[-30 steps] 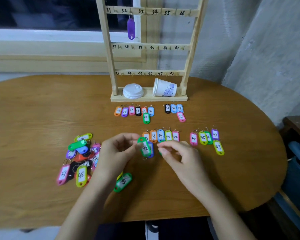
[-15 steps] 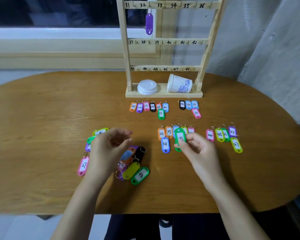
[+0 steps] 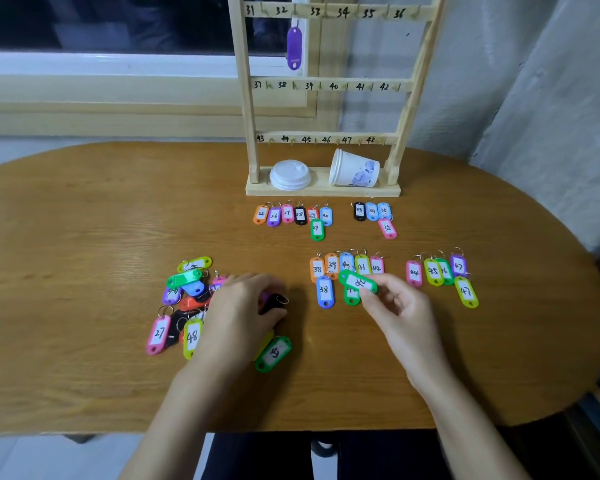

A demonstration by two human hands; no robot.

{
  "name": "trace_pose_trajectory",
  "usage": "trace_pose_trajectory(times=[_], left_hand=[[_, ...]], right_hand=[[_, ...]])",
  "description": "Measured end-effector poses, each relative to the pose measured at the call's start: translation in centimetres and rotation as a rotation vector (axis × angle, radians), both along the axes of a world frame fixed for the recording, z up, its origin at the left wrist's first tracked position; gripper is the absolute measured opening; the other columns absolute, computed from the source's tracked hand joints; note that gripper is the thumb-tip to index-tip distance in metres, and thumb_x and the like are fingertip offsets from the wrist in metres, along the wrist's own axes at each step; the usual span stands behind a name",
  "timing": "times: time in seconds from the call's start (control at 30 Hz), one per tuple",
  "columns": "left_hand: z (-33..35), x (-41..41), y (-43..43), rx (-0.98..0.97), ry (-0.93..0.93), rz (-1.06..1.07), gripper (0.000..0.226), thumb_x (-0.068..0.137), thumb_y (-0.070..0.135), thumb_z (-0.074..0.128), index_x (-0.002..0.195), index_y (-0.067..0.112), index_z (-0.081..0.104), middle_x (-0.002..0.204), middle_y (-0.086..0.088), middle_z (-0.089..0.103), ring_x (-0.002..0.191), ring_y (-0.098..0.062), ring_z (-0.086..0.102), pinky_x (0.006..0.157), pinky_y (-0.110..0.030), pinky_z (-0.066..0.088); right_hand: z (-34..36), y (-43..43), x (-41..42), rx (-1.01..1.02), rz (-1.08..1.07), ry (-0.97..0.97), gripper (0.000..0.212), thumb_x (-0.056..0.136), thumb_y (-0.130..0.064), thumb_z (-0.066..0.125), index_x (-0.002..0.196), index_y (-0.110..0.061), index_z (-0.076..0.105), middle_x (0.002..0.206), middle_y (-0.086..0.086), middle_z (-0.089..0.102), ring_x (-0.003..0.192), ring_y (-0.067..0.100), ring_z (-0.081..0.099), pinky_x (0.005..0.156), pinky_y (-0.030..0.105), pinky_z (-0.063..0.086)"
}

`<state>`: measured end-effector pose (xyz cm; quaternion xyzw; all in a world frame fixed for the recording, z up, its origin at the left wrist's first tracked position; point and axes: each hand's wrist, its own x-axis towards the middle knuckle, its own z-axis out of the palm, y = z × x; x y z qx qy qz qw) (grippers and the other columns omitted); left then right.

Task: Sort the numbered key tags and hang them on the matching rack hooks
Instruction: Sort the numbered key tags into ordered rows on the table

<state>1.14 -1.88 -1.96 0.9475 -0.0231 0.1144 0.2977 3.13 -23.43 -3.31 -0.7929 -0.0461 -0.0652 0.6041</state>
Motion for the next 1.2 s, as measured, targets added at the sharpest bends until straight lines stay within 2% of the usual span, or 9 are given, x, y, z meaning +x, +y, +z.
trace_pose_trajectory(times=[0.23,0.37,0.5,0.6,0.7,0.77,0.87,0.97,1.2], left_hand=[[0.3,0.8,-0.3,-0.174,-0.029,0.042,0.034,0.068,0.005,0.081,0.09,0.028,0.069,0.087,0.009,0.062,0.073,-0.004,0.06,0.065,-0.004,0.041],[1.1,1.6,-0.2,-0.232,-0.111,0.071,0.026,0.066,0.015,0.084,0.067,0.033,0.066,0.079,0.014,0.062,0.071,-0.006,0.056,0.063,-0.013,0.038],[1.8,3.0,-0.3,-0.318,-0.123,0.115,0.017,0.071,0.02,0.081,0.072,0.032,0.07,0.07,0.017,0.067,0.059,-0.004,0.056,0.054,-0.009,0.038],[2.4,4.4,-0.9,-0.468,-0.135,0.094,0.016,0.068,0.022,0.082,0.072,0.032,0.069,0.07,0.011,0.07,0.061,-0.001,0.063,0.061,-0.01,0.047],[2.7,5.9,-1.3,-0.546,-0.139,0.083,0.009,0.071,0.025,0.079,0.073,0.027,0.071,0.072,0.006,0.072,0.067,-0.008,0.069,0.069,-0.023,0.055],[2.5,7.1,-1.3,-0.554,-0.154,0.089,0.02,0.076,0.012,0.077,0.073,0.031,0.069,0.074,0.005,0.072,0.071,-0.014,0.07,0.073,-0.035,0.058],[2.3,9.1,-1.3,-0.625,-0.165,0.105,0.034,0.076,0.0,0.073,0.085,0.033,0.067,0.085,0.006,0.07,0.074,-0.023,0.069,0.074,-0.044,0.058],[2.0,10.5,-1.6,-0.765,-0.146,0.144,0.042,0.075,0.001,0.076,0.106,0.027,0.064,0.091,0.004,0.065,0.073,-0.017,0.066,0.069,-0.032,0.056],[1.3,10.7,-1.6,-0.886,-0.077,0.183,0.016,0.077,0.004,0.074,0.074,0.018,0.067,0.071,0.005,0.07,0.068,-0.007,0.065,0.058,-0.015,0.052]], right_hand=[[0.5,-0.3,0.5,0.004,0.005,0.014,0.006,0.085,-0.019,0.068,0.09,-0.022,0.066,0.082,-0.002,0.069,0.082,0.019,0.063,0.069,0.033,0.052],[1.3,-0.8,1.3,0.041,0.004,0.015,0.008,0.083,-0.017,0.069,0.089,-0.021,0.066,0.082,0.006,0.067,0.077,0.016,0.06,0.069,0.031,0.05],[2.6,-1.2,3.0,0.115,-0.023,0.029,0.009,0.084,-0.012,0.069,0.085,-0.019,0.065,0.081,0.005,0.069,0.075,0.01,0.06,0.065,0.023,0.05],[3.5,-1.6,4.5,0.191,-0.067,0.045,0.006,0.086,-0.011,0.067,0.089,-0.015,0.063,0.083,0.0,0.072,0.07,0.001,0.061,0.058,0.011,0.044],[4.3,-2.0,5.9,0.196,-0.102,0.017,0.007,0.088,-0.012,0.064,0.093,-0.017,0.063,0.087,-0.001,0.071,0.069,-0.004,0.06,0.058,0.008,0.043],[4.9,-2.6,6.9,0.19,-0.123,-0.009,0.009,0.09,-0.011,0.06,0.098,-0.015,0.064,0.085,-0.001,0.07,0.066,-0.008,0.059,0.058,0.006,0.043],[5.4,-3.9,9.6,0.03,-0.144,-0.01,0.018,0.092,-0.015,0.058,0.108,-0.02,0.065,0.093,-0.004,0.068,0.075,-0.007,0.059,0.065,0.01,0.043],[5.0,-5.2,13.6,-0.145,-0.202,0.029,0.021,0.088,-0.016,0.065,0.109,-0.016,0.066,0.101,0.001,0.069,0.092,0.01,0.063,0.075,0.019,0.047],[4.0,-6.5,20.1,-0.417,-0.271,0.149,0.022,0.087,-0.018,0.066,0.107,-0.01,0.068,0.108,0.007,0.068,0.098,0.019,0.062,0.085,0.035,0.051]])
